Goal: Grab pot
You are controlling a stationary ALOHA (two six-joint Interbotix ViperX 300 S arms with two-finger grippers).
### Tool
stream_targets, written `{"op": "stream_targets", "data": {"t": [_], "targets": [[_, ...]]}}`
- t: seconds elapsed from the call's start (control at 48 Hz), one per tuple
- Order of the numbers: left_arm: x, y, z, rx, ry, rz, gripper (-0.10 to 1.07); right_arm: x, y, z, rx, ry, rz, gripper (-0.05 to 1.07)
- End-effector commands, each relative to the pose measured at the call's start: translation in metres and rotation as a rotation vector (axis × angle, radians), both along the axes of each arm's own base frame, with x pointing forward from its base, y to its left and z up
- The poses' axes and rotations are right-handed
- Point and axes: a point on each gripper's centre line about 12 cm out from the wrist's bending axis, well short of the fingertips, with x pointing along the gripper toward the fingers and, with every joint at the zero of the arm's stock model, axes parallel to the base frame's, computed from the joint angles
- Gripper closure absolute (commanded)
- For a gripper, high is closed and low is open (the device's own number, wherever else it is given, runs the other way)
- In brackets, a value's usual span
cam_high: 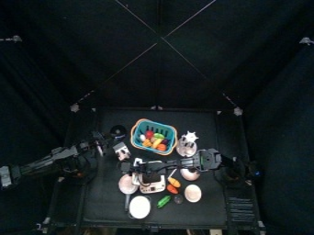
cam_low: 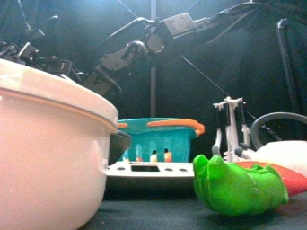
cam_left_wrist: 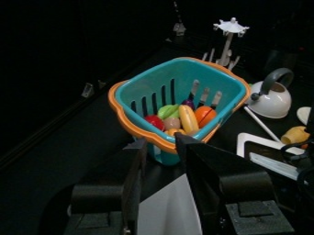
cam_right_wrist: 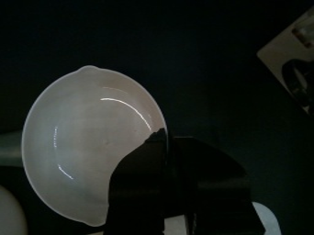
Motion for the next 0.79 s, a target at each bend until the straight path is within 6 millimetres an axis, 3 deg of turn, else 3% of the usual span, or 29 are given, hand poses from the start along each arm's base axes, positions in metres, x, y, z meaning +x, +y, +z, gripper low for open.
{"op": "stream_targets", "data": {"t": [0.0,0.375,0.583,0.771], "targets": [[0.001,0.001,0.005,0.005,-0.015,0.004,0.24,0.008,-0.008,0.053,-0.004,-0.117,-0.013,0.57],[0.001,0.001,0.005,0.004,-0.013,0.004,0.24,0.009,-0.017,0.095,-0.061,-0.157,-0.007,0.57],[0.001,0.001,0.005,0.004,-0.013,0.004,0.24,0.004,-0.016,0.103,-0.058,-0.152,-0.008,0.57],[0.001,0.001,0.005,0.004,-0.013,0.004,0.24,0.005,-0.018,0.099,-0.054,-0.144,-0.012,0.57]]}}
